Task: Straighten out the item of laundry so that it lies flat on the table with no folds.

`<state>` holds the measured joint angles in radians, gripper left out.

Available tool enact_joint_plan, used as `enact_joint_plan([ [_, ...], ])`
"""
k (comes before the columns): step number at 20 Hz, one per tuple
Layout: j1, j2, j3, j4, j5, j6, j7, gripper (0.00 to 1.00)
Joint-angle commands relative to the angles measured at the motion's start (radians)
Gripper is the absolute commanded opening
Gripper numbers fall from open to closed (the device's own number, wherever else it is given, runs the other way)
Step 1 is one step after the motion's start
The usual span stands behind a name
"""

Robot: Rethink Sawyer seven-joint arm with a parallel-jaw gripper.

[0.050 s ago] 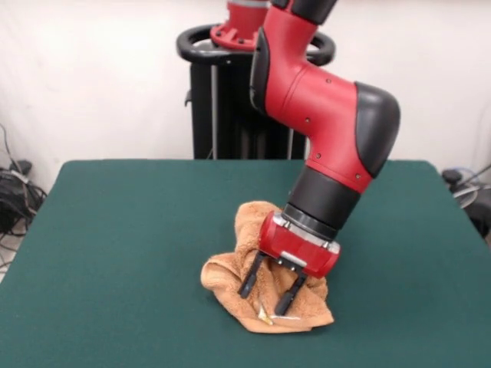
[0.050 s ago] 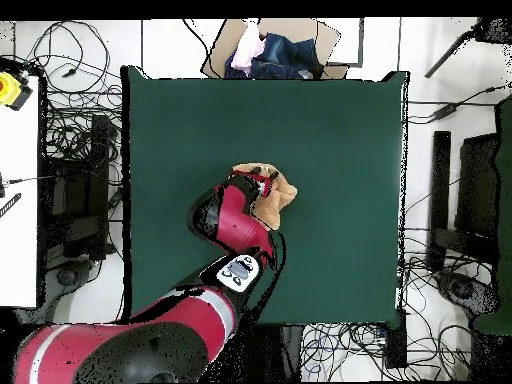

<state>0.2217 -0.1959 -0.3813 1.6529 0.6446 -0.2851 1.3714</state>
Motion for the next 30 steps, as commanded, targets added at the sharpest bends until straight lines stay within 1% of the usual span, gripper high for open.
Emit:
enact_joint_plan([
  [1, -0.021, -0.027, 0.189, 0.038, -0.057, 0.053, 0.271, 1.00],
  [11, -0.081, -0.061, 0.239, 0.062, -0.142, 0.058, 0.257, 1.00],
  [21, -0.089, -0.058, 0.244, 0.068, -0.167, 0.053, 0.256, 1.00],
  [30, -0.115, -0.047, 0.273, 0.084, -0.214, 0.034, 0.263, 1.00],
])
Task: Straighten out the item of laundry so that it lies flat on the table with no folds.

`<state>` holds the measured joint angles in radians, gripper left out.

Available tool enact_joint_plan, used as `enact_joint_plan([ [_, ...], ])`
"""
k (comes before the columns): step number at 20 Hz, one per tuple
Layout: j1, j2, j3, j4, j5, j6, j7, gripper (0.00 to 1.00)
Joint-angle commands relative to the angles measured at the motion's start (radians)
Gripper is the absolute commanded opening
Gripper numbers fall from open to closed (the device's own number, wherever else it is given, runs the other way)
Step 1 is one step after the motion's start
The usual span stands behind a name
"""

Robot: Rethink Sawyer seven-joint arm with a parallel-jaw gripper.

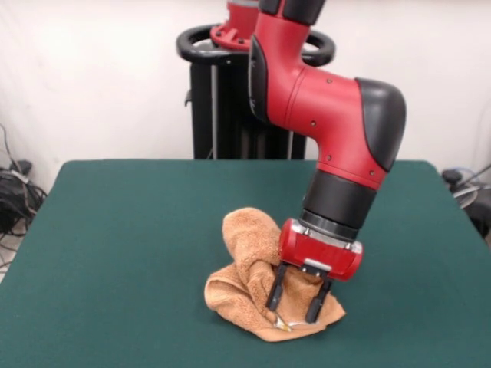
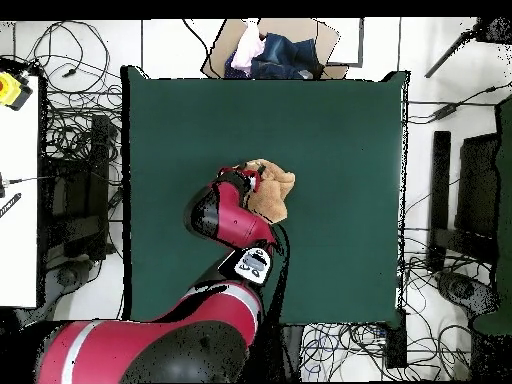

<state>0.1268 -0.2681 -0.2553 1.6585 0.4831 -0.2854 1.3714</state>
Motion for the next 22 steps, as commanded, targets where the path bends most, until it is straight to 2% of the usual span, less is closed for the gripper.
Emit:
enact_joint_plan([
  [1, -0.021, 0.026, 0.147, 0.080, -0.055, 0.033, 0.261, 1.00],
  [11, -0.047, 0.048, 0.151, 0.062, -0.100, 0.007, 0.254, 1.00],
  [12, -0.043, 0.050, 0.145, 0.058, -0.108, 0.001, 0.253, 0.00],
  [16, -0.045, 0.057, 0.141, 0.057, -0.123, -0.033, 0.263, 0.00],
  [22, -0.040, 0.046, 0.136, 0.063, -0.105, 0.006, 0.261, 0.00],
])
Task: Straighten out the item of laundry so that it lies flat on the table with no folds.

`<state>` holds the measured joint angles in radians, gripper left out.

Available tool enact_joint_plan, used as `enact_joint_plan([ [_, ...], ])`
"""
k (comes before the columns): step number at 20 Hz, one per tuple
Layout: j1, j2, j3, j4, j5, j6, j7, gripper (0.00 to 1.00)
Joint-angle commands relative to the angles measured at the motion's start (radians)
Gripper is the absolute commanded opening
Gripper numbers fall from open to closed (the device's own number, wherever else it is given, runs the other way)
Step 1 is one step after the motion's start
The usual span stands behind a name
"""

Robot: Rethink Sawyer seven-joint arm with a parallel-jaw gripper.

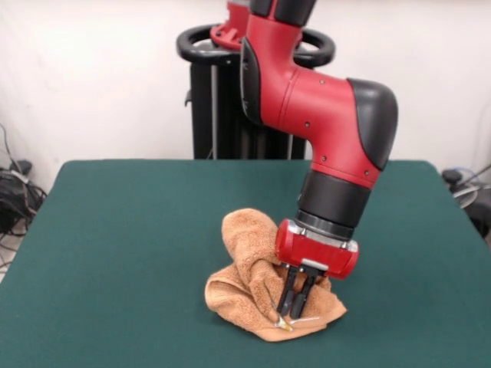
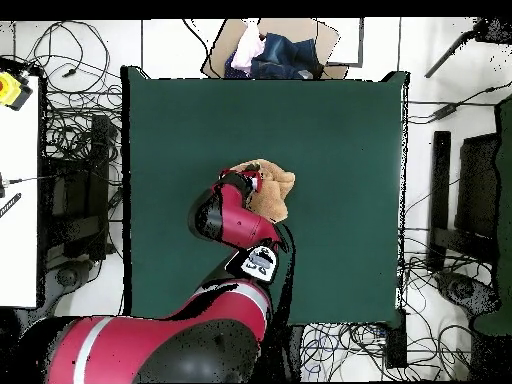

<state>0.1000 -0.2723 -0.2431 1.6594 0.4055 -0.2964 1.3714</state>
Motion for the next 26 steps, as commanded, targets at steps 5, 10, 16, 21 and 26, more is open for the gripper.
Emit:
enact_joint_plan([
  [5, -0.017, 0.028, 0.127, 0.088, -0.043, 0.019, 0.265, 0.00],
  [10, -0.014, -0.011, 0.120, 0.119, -0.050, 0.040, 0.265, 0.00],
  [16, -0.016, -0.046, 0.125, 0.143, -0.051, 0.071, 0.264, 0.00],
  [21, -0.006, -0.069, 0.123, 0.169, -0.040, 0.084, 0.267, 0.00],
  [26, -0.003, -0.085, 0.122, 0.182, -0.032, 0.093, 0.264, 0.00],
])
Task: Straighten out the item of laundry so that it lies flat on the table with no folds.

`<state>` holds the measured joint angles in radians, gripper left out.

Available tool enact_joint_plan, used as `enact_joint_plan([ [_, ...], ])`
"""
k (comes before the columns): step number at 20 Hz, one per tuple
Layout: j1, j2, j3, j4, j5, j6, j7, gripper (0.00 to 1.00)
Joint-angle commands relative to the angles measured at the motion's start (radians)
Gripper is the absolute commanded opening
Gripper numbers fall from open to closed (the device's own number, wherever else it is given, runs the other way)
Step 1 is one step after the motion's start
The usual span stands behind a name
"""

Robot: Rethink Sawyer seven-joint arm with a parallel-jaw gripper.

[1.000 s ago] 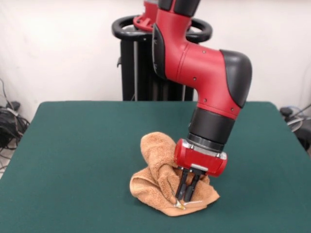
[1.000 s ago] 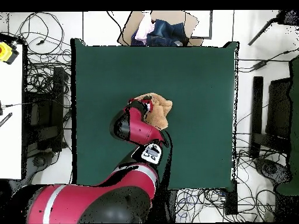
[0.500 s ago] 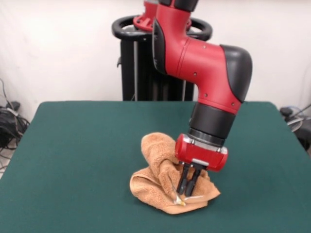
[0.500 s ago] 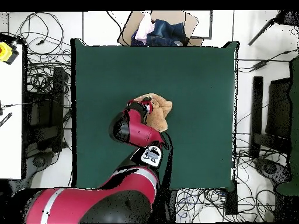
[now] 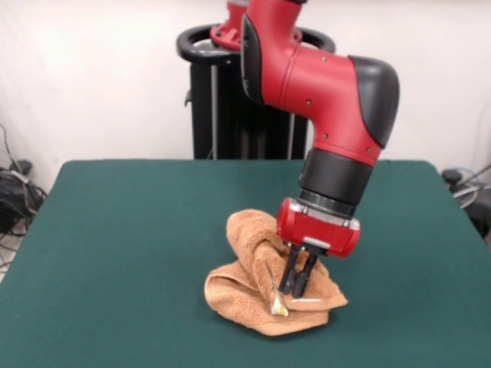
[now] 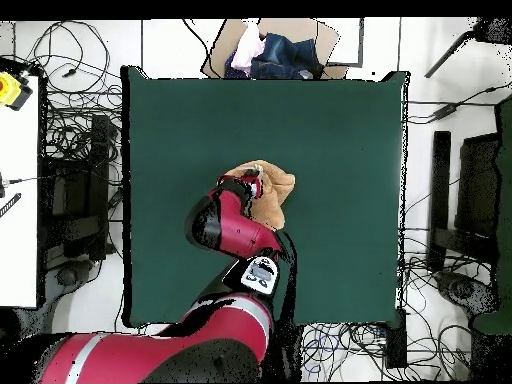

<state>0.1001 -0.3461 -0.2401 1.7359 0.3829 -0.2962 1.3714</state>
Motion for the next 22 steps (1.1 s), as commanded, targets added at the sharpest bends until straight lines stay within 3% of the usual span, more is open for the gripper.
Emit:
enact_joint_plan([
  [1, -0.003, -0.013, 0.120, 0.108, -0.010, 0.093, 0.263, 0.00],
  [22, 0.042, -0.131, 0.076, 0.232, 0.022, 0.163, 0.258, 0.00],
])
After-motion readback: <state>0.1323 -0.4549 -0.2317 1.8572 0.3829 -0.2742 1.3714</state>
